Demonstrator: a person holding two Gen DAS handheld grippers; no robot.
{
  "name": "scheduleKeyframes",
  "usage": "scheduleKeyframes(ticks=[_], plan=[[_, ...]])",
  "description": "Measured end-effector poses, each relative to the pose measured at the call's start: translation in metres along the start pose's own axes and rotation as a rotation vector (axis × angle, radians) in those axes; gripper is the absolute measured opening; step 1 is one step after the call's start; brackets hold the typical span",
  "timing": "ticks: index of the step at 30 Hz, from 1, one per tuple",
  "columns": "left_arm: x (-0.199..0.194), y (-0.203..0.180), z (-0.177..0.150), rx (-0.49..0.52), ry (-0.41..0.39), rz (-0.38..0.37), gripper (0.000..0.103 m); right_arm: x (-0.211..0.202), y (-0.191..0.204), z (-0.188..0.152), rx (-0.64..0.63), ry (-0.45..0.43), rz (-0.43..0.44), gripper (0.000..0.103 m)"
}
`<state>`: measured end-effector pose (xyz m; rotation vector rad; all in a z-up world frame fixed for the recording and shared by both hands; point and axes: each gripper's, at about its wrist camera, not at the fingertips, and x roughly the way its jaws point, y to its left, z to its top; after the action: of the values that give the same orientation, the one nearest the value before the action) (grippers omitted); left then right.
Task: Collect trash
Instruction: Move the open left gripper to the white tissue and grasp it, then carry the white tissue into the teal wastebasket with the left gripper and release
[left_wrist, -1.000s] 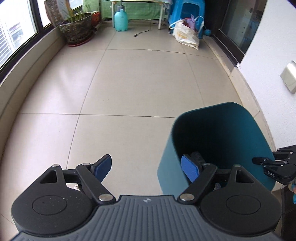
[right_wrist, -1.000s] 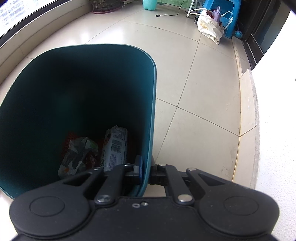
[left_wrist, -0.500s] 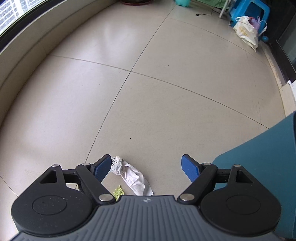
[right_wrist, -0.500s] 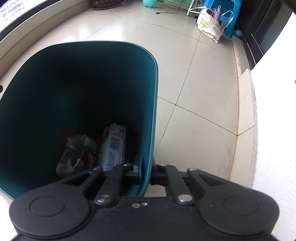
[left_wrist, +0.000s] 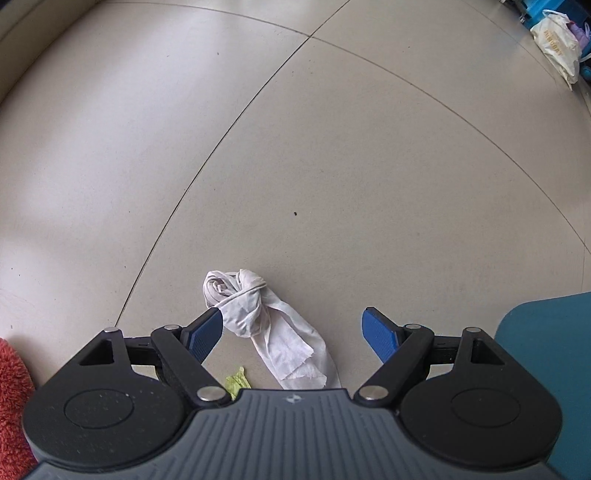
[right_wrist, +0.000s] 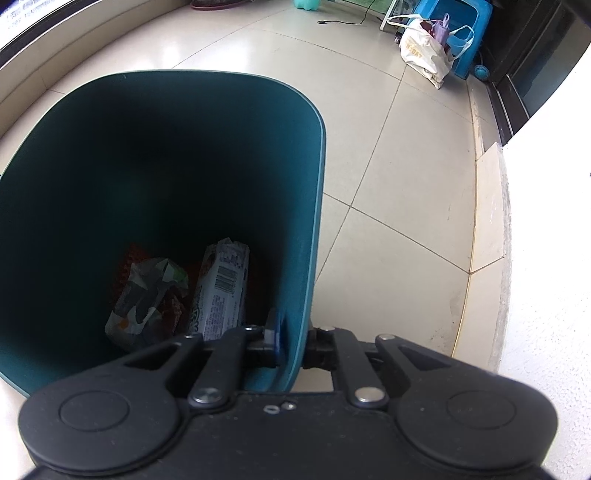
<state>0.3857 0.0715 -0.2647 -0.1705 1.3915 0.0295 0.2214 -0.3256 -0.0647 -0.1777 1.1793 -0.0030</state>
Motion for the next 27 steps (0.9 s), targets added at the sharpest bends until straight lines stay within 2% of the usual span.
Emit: scheduleKeyframes(ticks=[6, 9, 12, 16, 20, 26, 27], plan=[[0.028, 0.012, -0.002, -0.071, 0.006, 0.023, 0.082, 0.0, 0.005, 0.001, -0.029, 0.018, -0.02, 0.01], [0.032, 0.015, -0.003, -0.08, 0.0, 0.035, 0.061, 0.001, 0.008, 0.001, -0.045, 0.019, -0.038, 0.011], [0.041, 0.019, -0.006, -0.078, 0.057, 0.065, 0.036, 0.001, 0.009, 0.0, -0.047, 0.021, -0.042, 0.011], [0.035, 0.023, -0.011, -0.082, 0.038, 0.056, 0.022, 0.002, 0.01, 0.001, -0.052, 0.023, -0.05, 0.012], [0.026, 0.021, -0.025, -0.068, 0.022, 0.079, 0.021, 0.004, 0.011, 0.0, -0.052, 0.019, -0.05, 0.011], [-0.017, 0.004, -0.036, -0.005, -0.019, 0.095, 0.02, 0.007, 0.01, -0.003, -0.05, 0.015, -0.04, 0.011], [-0.021, -0.005, -0.026, 0.004, -0.026, 0.092, 0.02, 0.006, 0.01, -0.003, -0.048, 0.013, -0.038, 0.011]])
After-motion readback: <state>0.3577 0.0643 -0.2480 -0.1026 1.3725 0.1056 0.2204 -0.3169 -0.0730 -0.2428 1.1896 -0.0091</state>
